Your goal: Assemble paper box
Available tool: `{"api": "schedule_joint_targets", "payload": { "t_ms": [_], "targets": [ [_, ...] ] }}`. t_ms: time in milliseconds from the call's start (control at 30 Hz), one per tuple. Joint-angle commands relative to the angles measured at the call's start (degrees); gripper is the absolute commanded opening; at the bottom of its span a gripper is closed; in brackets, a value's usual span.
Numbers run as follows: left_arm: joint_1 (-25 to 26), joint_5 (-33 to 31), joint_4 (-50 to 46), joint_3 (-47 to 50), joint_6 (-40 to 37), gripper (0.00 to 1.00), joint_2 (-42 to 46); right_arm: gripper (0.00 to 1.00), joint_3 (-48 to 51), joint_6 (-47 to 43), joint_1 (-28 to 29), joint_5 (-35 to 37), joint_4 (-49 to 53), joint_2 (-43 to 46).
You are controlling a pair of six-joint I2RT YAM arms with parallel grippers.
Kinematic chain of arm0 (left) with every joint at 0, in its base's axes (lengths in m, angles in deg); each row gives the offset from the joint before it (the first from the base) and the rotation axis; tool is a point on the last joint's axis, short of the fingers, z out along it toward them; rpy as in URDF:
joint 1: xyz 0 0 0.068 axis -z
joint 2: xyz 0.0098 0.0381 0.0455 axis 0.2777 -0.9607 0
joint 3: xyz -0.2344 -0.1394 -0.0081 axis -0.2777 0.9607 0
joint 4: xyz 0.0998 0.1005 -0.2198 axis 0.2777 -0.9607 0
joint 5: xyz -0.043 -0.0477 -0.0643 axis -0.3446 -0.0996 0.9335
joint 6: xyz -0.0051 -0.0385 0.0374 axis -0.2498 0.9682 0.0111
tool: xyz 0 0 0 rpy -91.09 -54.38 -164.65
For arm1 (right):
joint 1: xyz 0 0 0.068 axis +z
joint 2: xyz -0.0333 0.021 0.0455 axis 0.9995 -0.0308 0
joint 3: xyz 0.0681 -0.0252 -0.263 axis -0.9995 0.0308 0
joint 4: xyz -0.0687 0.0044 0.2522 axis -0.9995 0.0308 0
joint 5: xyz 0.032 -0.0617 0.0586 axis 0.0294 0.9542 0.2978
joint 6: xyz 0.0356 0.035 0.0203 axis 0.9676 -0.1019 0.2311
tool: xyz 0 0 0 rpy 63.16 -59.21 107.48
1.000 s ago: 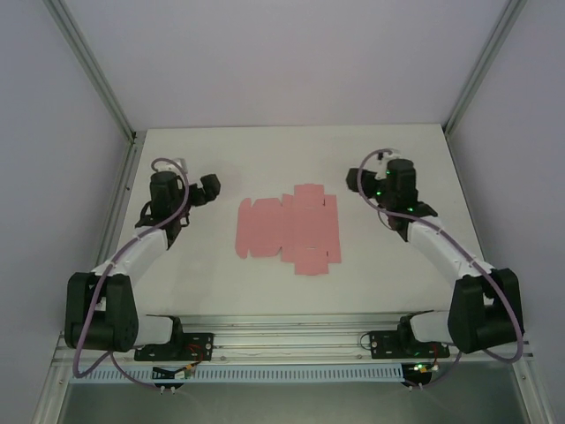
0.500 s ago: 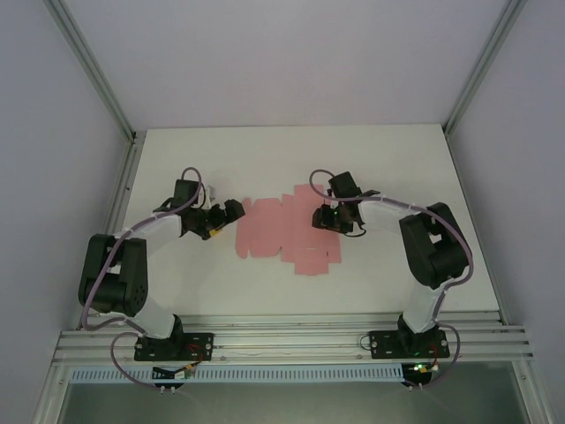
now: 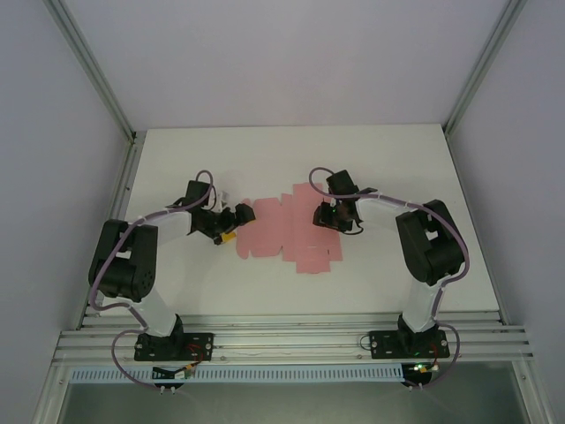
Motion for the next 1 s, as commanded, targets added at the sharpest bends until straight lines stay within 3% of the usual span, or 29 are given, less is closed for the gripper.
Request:
{"api": "schedule_joint_targets", "payload": {
  "t_ms": [0,400,600,967],
  "targets": [
    [1.7,2.4,1.4,-0.6,1.4,0.98,-1.9,0.45,2.2,1.5,-0.2,0.7,3.2,-3.8],
    [3.7,1.7,2.1,-2.7,0.5,0.95,1.0,0.45,4.4,2.2,-0.3,-1.3,0.1,-3.8],
    [3.7,5.6,16.8,2.6,6.3,0.95,5.8,0.45,4.6,2.0,-0.4,-1.7,-0.6,-3.9],
    [2.6,7.2,41.4,11.1,15.9,0.91,9.0,0.45,4.6,2.5,-0.3,-1.7,-0.7,-5.4]
  ]
}}
